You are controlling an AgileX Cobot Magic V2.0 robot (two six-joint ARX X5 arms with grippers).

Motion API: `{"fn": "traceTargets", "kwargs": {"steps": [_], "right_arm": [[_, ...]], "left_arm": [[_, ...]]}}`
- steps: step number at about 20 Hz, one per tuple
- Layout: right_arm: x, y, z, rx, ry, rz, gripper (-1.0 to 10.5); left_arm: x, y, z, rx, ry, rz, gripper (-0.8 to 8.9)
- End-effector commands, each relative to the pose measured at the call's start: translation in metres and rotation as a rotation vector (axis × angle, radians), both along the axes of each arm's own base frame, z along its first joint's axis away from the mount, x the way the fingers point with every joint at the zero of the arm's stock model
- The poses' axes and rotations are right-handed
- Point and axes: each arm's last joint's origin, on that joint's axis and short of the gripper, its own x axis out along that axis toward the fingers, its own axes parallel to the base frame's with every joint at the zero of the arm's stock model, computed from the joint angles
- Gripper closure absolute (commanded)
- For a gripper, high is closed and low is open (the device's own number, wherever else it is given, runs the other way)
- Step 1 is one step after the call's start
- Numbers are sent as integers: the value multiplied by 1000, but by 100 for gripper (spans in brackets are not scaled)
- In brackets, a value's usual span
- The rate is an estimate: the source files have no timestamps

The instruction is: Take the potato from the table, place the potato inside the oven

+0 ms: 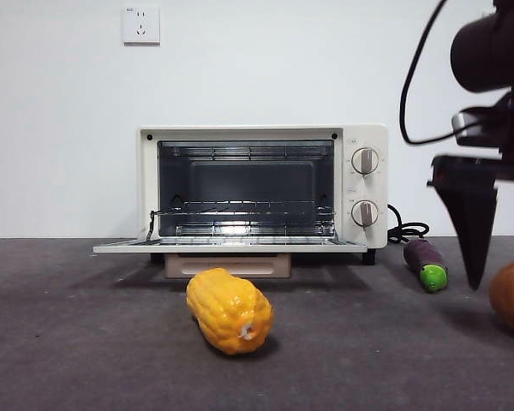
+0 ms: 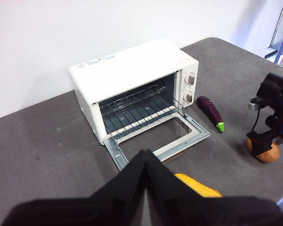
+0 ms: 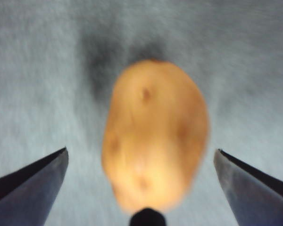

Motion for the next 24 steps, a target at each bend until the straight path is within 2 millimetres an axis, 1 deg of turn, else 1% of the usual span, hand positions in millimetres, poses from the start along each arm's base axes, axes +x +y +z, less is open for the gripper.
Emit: {"fn": "traceTargets", "kwargs": {"steps": [1,3,4,7,8,9,11,12,13,15,18,20,22,24], "right_arm": [[1,0,-12,14,-15,-41,382],[3,1,-18,13,-13,-45,385],[4,2,-20,14,-13,-50,409],[6,2,-23,14,-13,-75,669],[6,2,-23,15,-10,-89,811],[6,2,-23,14,-6,-94,886],[5,2,-19,10,7,-92,886],[5,2,-13,9,11,-92,886],[6,3,-5,11,9,-90,886],[7,7,22,37,-27,-75,885],[16,25,75,156,-181,-12,885],[24,39,105,221,-323,29,885],[32,53,123,299,-480,67,885],[37,65,132,360,-591,96,885]], "left_arm": [[0,0,0,7,-9,-3,820],[0,0,0,8,-9,-3,820],[0,0,0,8,-9,-2,820],[0,0,0,8,-9,-3,820],[0,0,0,8,-9,-3,820],[0,0,0,8,-9,-3,820],[0,0,0,8,-9,-3,820],[0,0,0,8,-9,-3,820],[0,0,0,8,-9,-3,820],[0,0,0,8,-9,-3,819],[1,-1,0,9,-7,-3,819],[1,-1,0,9,-7,-3,819],[1,-1,0,9,-7,-3,819],[1,-1,0,9,-7,-3,819]]}}
